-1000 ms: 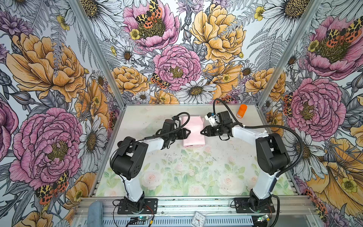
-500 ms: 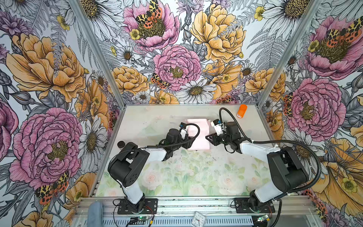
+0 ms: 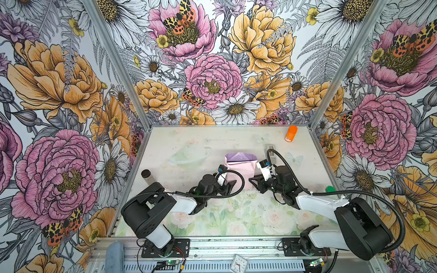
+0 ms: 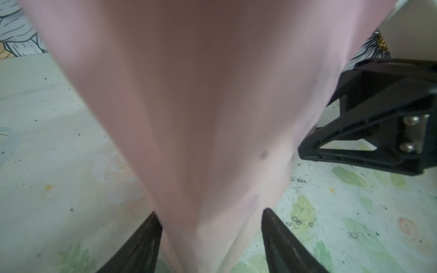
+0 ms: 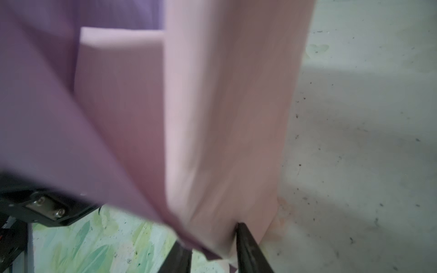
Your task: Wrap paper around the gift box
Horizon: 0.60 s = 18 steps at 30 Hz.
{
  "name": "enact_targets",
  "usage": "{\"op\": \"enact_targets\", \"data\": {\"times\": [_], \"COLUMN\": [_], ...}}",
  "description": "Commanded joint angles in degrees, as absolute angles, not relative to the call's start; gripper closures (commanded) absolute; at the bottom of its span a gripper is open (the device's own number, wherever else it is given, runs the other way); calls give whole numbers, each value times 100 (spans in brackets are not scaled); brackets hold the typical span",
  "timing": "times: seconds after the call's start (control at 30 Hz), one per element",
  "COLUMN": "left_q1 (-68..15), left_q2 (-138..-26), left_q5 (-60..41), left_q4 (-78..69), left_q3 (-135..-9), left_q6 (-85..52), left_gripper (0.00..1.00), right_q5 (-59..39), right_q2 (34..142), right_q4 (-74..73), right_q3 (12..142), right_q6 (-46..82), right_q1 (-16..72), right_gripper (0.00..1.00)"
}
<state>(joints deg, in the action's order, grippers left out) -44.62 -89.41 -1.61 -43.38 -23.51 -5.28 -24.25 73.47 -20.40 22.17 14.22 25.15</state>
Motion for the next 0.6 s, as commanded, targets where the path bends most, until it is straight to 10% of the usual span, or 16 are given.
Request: {"op": "enact_targets", "data": {"times": [0.0,0.57], "left_q1": [-4511,-4535], "left_q2": [-8539,-7234], "left_q5": [260,418], "left_q4": [-4713,-3945], "left_q3": [-2005,-1674], "left_q6": [-795,-1377], "left_gripper": [27,21], "right_q5": [-2118,-2216], "right_q2": [6640,5466], "right_q4": [-2433,-2228], "right_q3": [1876,1724], "right_q6": [1714,2041], "right_q1": [2549,2492], "right_gripper": [62,36]}}
